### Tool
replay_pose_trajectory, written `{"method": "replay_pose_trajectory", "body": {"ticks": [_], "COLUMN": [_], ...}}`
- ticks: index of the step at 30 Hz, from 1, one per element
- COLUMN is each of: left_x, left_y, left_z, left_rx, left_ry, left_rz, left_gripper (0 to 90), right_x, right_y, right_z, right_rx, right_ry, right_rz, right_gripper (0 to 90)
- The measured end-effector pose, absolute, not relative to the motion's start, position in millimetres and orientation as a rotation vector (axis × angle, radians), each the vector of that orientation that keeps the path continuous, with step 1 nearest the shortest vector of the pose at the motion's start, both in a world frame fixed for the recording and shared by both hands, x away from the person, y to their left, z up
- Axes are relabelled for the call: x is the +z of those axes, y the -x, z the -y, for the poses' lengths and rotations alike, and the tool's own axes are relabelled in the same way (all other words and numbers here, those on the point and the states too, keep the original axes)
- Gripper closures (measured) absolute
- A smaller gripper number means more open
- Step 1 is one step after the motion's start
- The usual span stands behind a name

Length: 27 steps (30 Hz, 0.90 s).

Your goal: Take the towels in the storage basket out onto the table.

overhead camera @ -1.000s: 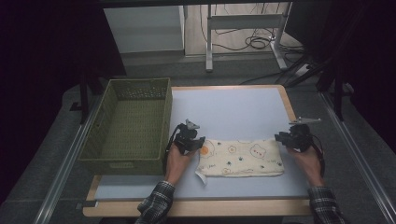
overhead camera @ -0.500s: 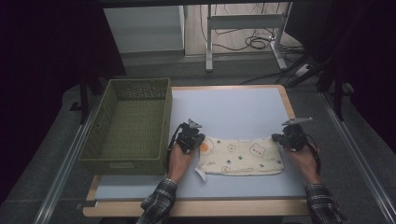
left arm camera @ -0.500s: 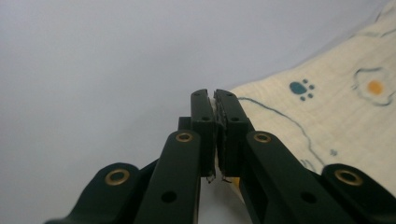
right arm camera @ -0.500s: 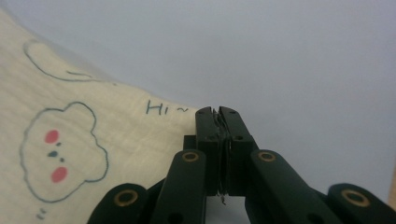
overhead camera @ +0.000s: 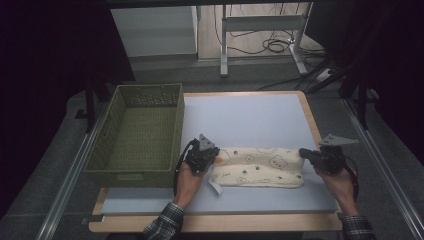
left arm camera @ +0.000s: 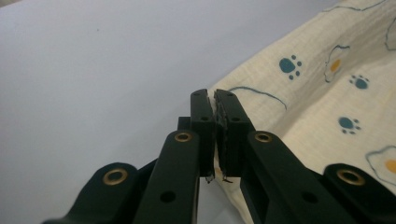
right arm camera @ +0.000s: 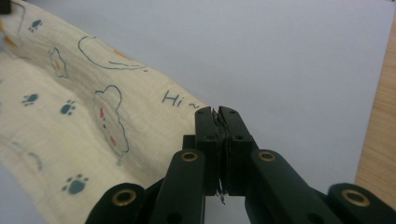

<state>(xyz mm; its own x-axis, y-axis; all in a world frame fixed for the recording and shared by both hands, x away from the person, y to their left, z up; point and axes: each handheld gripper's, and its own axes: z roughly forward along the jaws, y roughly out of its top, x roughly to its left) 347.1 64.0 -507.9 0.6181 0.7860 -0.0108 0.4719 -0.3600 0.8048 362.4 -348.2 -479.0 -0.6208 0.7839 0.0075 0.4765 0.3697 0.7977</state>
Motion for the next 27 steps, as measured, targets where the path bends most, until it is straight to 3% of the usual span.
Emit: {"method": "replay_pose_trajectory", "body": {"ticks": [22, 26, 27], "left_x": [-520, -526, -527], "left_y": [-299, -293, -292], "left_z": [-74, -72, -72], "left_rx": [0.406, 0.372, 0.367], "left_ry": [-2.046, -2.090, -2.096], "left_rz": [-0.907, -0.898, -0.898], "left_gripper": [86.4, 83.9, 78.1], "right_x": [-497, -504, -508], "right_y": [-309, -301, -298], "right_z": [352, 356, 358], "right_rx": [1.194, 1.192, 1.200], "right_ry": [-1.052, -1.076, -1.094], "right_rz": [-2.312, -2.325, -2.331], "right_gripper": [84.4, 81.3, 78.3]}}
